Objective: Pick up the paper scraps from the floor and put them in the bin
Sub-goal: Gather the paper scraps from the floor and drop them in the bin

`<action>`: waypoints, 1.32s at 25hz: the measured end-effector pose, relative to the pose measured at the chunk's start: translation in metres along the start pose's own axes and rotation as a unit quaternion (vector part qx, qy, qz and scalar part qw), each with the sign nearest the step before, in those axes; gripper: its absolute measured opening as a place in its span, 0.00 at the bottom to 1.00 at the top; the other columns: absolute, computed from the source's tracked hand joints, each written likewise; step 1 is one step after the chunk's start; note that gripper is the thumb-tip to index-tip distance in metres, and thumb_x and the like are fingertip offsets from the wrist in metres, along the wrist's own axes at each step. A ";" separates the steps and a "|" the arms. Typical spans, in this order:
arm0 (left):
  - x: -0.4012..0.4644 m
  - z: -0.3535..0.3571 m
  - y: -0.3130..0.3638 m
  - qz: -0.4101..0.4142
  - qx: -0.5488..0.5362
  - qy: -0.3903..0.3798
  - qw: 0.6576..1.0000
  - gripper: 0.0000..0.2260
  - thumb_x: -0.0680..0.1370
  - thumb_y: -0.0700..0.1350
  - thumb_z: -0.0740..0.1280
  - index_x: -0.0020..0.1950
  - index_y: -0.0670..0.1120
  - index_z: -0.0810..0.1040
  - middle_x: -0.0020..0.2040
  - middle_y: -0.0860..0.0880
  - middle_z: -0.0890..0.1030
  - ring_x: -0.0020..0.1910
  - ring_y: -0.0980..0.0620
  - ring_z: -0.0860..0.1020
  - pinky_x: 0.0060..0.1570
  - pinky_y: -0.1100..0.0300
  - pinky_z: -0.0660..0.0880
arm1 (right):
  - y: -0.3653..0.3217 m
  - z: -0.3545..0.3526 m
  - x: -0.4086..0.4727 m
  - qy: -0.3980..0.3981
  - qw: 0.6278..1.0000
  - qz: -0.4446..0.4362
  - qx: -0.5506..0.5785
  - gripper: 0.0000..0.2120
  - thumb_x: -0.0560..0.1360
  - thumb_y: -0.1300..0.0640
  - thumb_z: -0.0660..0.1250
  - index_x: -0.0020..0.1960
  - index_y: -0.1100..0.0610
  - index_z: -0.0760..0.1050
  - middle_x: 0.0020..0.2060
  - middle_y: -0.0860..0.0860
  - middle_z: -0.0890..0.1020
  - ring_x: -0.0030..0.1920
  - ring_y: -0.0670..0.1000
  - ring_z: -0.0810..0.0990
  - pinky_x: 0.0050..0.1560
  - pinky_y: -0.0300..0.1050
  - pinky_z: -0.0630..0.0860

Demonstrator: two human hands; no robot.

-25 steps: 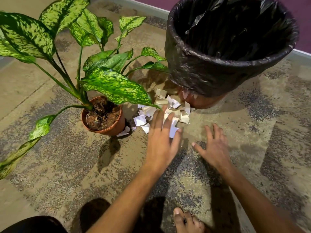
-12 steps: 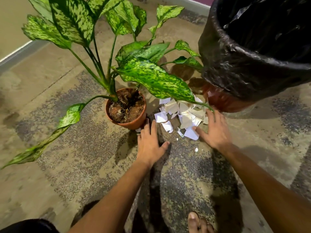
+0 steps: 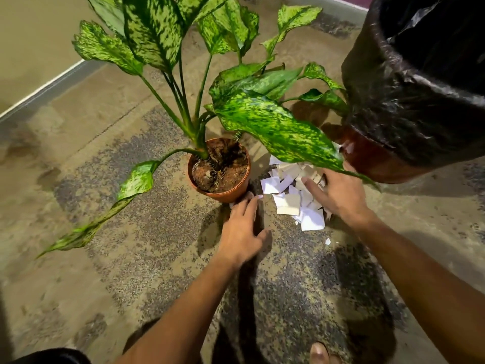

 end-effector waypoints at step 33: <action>0.014 0.028 0.033 -0.033 -0.062 -0.039 0.997 0.43 0.72 0.63 0.67 0.78 0.51 0.49 0.79 0.52 0.44 0.77 0.46 0.44 0.75 0.43 0.52 | 0.047 0.061 0.018 -0.296 0.952 0.075 -0.016 0.41 0.75 0.29 0.51 0.80 0.50 0.46 0.79 0.54 0.41 0.78 0.58 0.40 0.77 0.58 0.48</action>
Point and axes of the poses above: each hand's wrist, its own x-axis towards the middle knuckle, its own z-axis out of the palm, y = z × x, the point moved 8 cm from there along x, towards the middle knuckle
